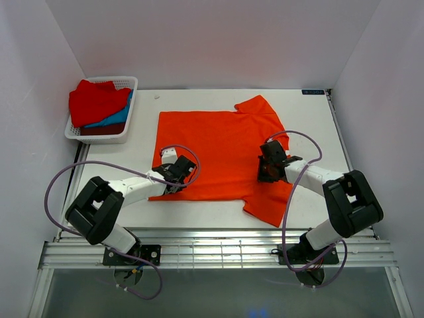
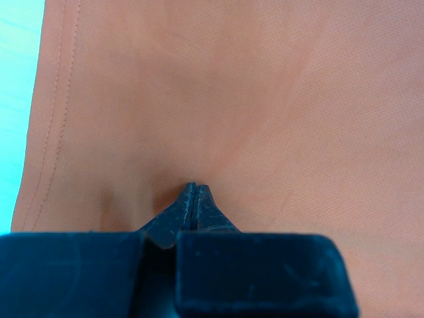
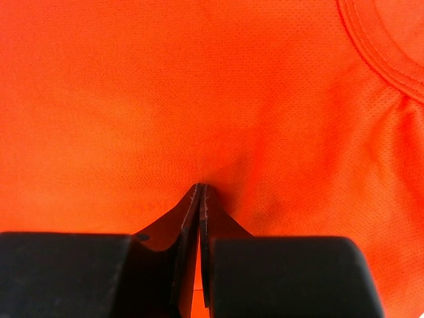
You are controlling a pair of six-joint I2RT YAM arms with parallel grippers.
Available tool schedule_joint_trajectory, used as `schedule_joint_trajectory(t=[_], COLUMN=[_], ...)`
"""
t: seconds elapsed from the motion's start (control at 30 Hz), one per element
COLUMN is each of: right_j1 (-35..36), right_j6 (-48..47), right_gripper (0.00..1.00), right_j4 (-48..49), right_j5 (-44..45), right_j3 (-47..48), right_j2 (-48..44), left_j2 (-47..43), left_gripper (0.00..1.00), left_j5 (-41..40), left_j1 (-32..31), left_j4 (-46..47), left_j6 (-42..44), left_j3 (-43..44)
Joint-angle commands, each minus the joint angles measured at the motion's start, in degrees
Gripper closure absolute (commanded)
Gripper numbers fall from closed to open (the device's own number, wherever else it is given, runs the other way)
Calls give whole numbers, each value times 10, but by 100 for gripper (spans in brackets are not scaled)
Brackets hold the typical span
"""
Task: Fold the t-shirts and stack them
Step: Flatten the tshirt out
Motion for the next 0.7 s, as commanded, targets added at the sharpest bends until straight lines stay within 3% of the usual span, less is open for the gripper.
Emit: schedule_joint_trajectory(t=[0.0,0.47,0.67], right_j1=[5,46,63], right_j6=[7,28,23], right_gripper=[92,92,92], right_j4=[-54,-85,-152], right_j5=[10,23,69], right_j3=[-21,-25,51], right_j2=[-3,-11,-47], left_j2=[-9,3,-42], left_gripper=[100,100,100], left_j5=[20,1,-35], left_j1=[-14,-40,-63], left_j4=[-39,-71,-87], left_j6=[-19,-61,-58], left_j3=[-24,-37,15])
